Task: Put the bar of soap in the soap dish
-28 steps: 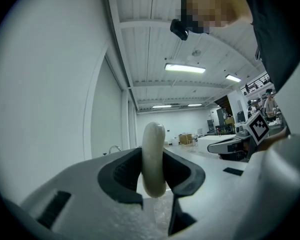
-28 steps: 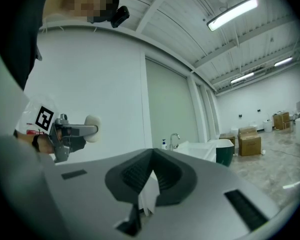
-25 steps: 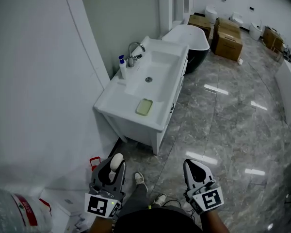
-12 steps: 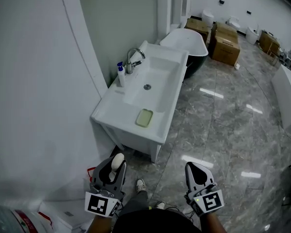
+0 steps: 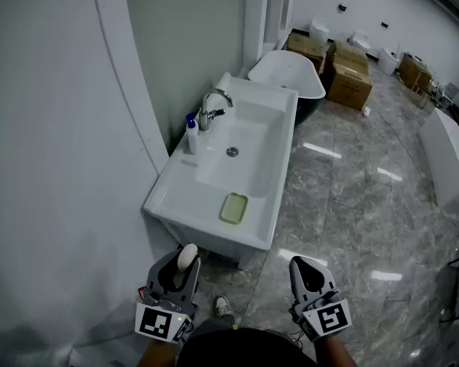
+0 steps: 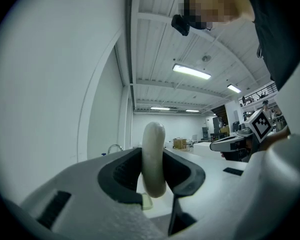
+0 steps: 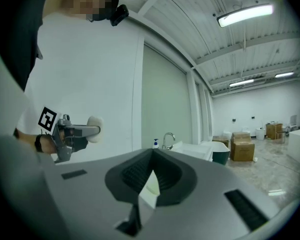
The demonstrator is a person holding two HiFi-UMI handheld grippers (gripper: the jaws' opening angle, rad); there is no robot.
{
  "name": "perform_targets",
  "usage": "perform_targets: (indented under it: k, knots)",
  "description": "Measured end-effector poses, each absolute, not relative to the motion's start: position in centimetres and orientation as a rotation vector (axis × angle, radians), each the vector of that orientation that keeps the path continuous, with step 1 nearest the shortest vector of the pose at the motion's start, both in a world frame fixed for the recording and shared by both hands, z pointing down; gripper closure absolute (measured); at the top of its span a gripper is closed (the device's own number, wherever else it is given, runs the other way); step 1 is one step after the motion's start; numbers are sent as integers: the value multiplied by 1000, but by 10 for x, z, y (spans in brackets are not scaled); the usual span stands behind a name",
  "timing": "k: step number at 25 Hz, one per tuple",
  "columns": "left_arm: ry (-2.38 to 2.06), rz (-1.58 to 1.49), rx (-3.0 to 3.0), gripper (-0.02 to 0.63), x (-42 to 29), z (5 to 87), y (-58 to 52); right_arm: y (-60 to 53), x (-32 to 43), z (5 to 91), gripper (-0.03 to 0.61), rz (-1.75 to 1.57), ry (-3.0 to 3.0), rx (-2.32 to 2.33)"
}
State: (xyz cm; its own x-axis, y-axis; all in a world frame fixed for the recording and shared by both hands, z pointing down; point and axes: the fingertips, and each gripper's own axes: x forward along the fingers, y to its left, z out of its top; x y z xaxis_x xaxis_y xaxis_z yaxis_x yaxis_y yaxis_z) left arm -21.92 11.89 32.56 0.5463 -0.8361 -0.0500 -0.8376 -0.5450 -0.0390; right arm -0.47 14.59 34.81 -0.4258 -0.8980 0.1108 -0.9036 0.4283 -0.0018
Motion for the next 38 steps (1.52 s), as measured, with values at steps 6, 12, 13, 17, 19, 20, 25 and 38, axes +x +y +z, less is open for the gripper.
perform_targets:
  k: [6, 12, 13, 17, 19, 20, 25, 38]
  knots:
    - [1399, 87, -2777, 499, -243, 331, 83, 109, -49, 340, 568, 56, -2559, 1635]
    - [1385, 156, -2809, 499, -266, 332, 59, 89, -77, 337, 568, 39, -2526, 1615]
    - [1383, 168, -2815, 499, -268, 333, 55, 86, -79, 337, 568, 36, -2518, 1613]
    - [1362, 186, -2842, 499, -269, 336, 46, 79, -83, 335, 568, 34, -2493, 1620]
    - [1348, 189, -2850, 499, -269, 335, 43, 75, -84, 334, 568, 34, -2485, 1627]
    - [1345, 189, -2851, 499, -269, 335, 42, 73, -85, 334, 568, 33, -2484, 1627]
    - [1383, 196, -2827, 499, -275, 334, 32, 60, -89, 333, 568, 14, -2512, 1605]
    - [1511, 173, -2724, 499, -253, 324, 11, 8, -58, 327, 568, 0, -2627, 1530]
